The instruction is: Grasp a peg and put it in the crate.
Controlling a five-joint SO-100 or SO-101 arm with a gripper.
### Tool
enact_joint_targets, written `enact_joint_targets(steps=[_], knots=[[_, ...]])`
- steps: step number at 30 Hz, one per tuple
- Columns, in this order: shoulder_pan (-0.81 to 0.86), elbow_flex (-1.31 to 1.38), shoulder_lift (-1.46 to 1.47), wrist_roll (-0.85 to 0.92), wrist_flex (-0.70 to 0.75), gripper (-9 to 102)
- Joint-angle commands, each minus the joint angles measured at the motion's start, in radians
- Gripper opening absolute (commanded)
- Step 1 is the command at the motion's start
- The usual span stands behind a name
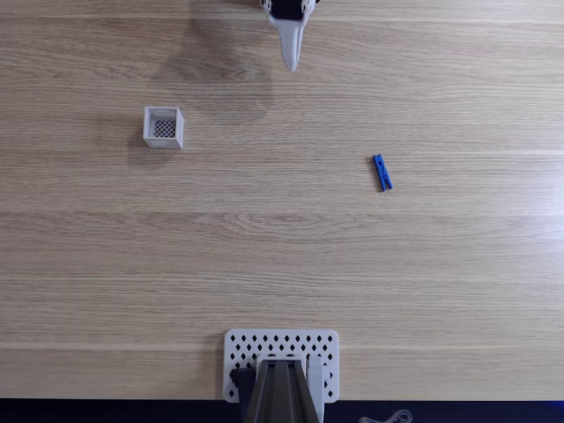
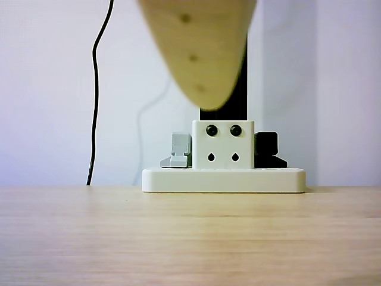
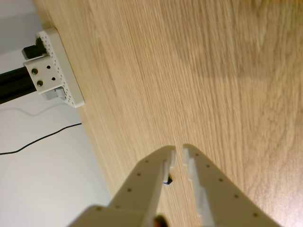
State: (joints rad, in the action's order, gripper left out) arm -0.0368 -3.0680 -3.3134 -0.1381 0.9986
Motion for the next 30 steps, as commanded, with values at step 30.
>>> enact_joint_targets(steps=[30], knots=[[-0.167,0.683,1.075,1.433,-0.247,-1]])
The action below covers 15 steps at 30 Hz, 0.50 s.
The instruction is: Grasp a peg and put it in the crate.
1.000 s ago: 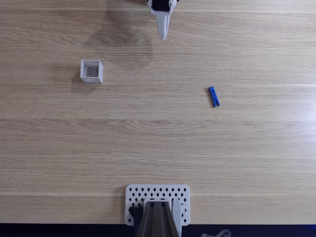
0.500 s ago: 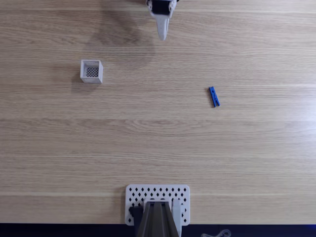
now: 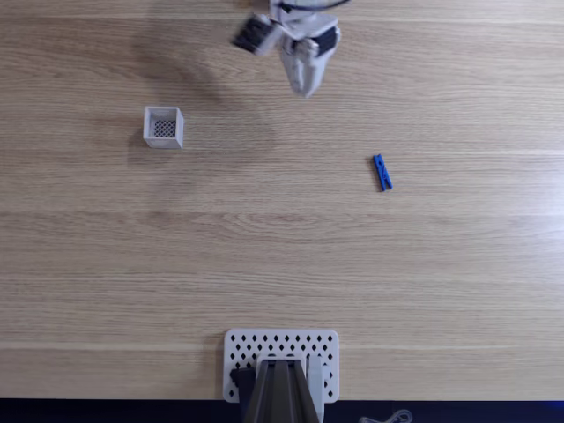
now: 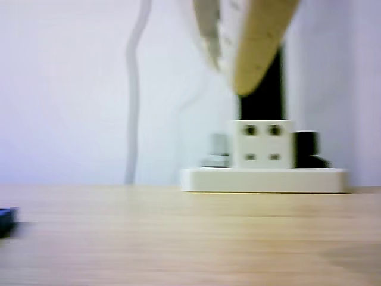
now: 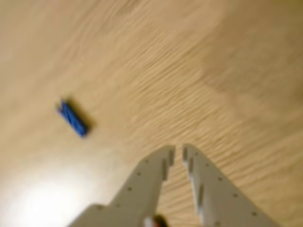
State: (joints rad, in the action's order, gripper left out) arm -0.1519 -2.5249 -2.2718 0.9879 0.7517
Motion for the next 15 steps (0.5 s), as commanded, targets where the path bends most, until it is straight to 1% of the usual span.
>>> enact_joint_targets(steps=[1,4,7,11,15], knots=[[-0.075,0.16,0.038,0.368,0.0,-1],[-0.153,0.212,0.074,0.537,0.017,-1],[-0.213,0.236,0.118,0.629,0.009,-1],[-0.295,0.275,0.213,0.66,-0.002,-1],[-0.33,0.365,0.33,0.66,-0.031,-1]])
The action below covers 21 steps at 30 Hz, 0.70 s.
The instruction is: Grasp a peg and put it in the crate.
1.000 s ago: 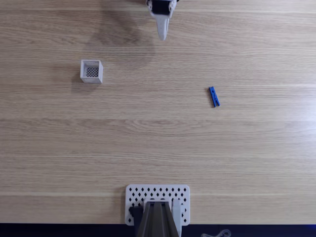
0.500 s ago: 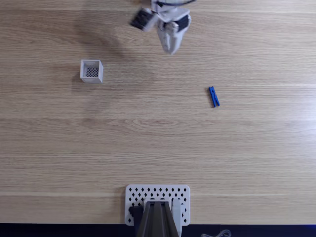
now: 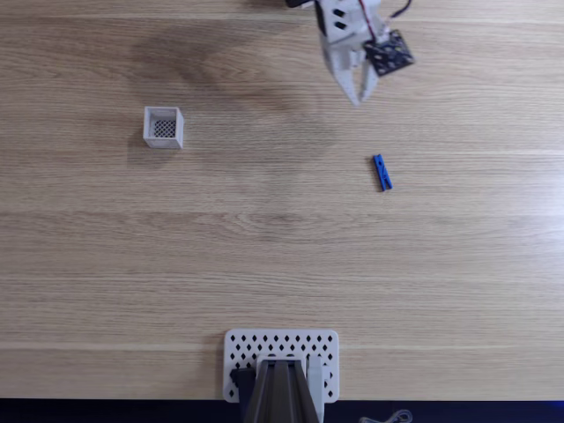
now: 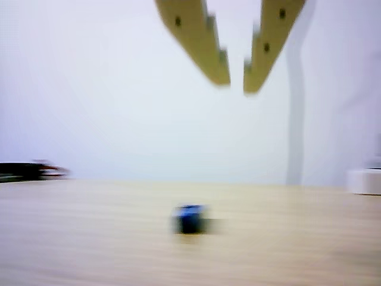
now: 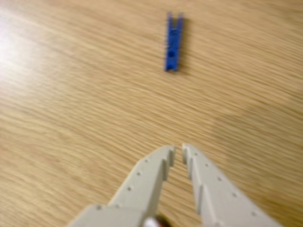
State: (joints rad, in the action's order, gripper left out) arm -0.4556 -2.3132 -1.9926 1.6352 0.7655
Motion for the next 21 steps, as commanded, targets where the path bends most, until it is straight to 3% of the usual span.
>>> enact_joint_targets(steps=[1,5,14,21], knots=[[-0.026,0.178,0.083,0.012,-0.064,0],[-0.018,0.259,0.229,0.008,-0.167,2],[0.049,0.33,0.42,-0.018,-0.402,28],[0.083,0.382,0.555,-0.026,-0.499,26]])
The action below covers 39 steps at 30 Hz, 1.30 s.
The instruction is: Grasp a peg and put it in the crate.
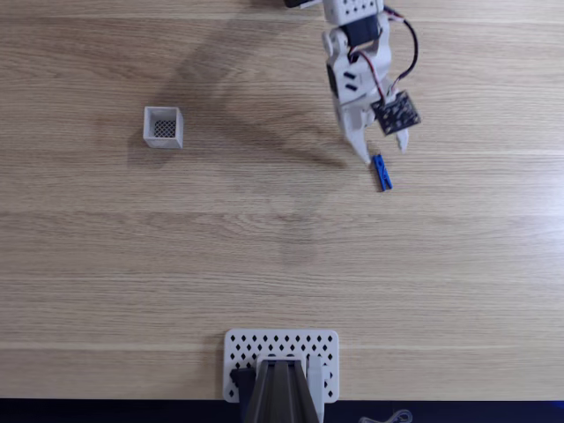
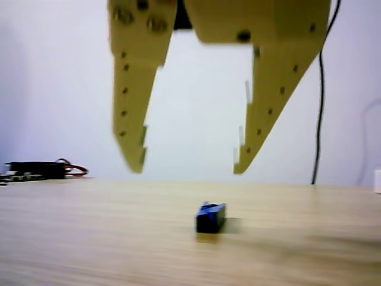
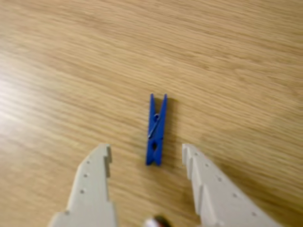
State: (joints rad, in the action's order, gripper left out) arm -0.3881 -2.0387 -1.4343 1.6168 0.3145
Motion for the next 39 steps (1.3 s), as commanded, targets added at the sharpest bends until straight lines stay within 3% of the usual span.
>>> enact_joint_targets(steps=[1,11,19,26,30,34,39], knots=[[0.015,0.114,0.008,-0.008,-0.048,26],[0.011,0.094,0.06,-0.009,-0.049,21],[0.003,0.063,0.041,-0.011,-0.049,-2],[0.018,0.015,-0.049,-0.057,-0.084,-1],[0.037,-0.086,-0.178,-0.112,-0.239,-1],[0.092,-0.242,-0.293,-0.126,-0.482,-1],[0.253,-0.465,-0.445,-0.112,-0.776,-1]])
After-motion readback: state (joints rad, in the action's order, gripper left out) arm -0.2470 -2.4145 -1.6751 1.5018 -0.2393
